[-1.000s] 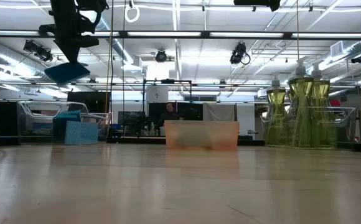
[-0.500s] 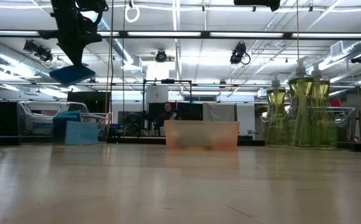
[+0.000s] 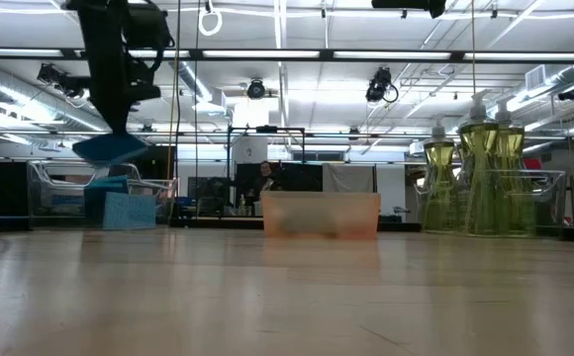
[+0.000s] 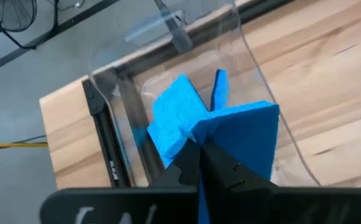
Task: Pick & Place Kitchen Sink Supplies
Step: Put the blue sponge into the left transparent bin
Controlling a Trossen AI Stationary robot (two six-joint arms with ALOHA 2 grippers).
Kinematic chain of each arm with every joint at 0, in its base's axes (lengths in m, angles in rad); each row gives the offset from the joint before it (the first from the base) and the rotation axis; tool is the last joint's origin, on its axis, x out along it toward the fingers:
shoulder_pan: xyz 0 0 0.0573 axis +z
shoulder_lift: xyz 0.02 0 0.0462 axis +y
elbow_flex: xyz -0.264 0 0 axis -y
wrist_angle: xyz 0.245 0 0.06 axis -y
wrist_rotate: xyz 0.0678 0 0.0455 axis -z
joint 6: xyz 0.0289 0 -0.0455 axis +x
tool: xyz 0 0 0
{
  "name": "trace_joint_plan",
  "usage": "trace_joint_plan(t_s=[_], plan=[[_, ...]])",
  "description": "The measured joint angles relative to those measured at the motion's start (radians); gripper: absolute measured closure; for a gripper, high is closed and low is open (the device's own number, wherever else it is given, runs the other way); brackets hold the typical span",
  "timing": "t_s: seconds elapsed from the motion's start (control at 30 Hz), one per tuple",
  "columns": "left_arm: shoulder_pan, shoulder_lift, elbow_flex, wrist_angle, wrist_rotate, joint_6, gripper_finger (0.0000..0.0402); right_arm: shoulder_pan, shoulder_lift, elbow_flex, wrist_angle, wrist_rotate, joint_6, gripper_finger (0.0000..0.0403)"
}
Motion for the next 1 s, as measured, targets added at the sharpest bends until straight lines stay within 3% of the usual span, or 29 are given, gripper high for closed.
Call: trace_joint_plan(t_s=[0.23,0.47,0.7,1.0], plan=[[0.0,0.0,-0.12,0.066,-0.036,-0.007,0.0399,0.0,0.0,0.0,0.0,0.0,0.0,0.0232],[0.0,0.0,-0.151,0.071,-0.053,-0.002,0.0382,0.0,0.0,0.0,0.0,0.009,0.0,0.0232],[-0.001,0.0,-0.151,0.073,-0.041,0.05,0.0331,0.0,0.0,0.0,0.0,0.061,0.0,0.0232],[0.0,0.0,-0.151,0.082,-0.043,0.014,0.0219,0.0,0.0,0.0,0.0,0.061,0.0,0.0232]])
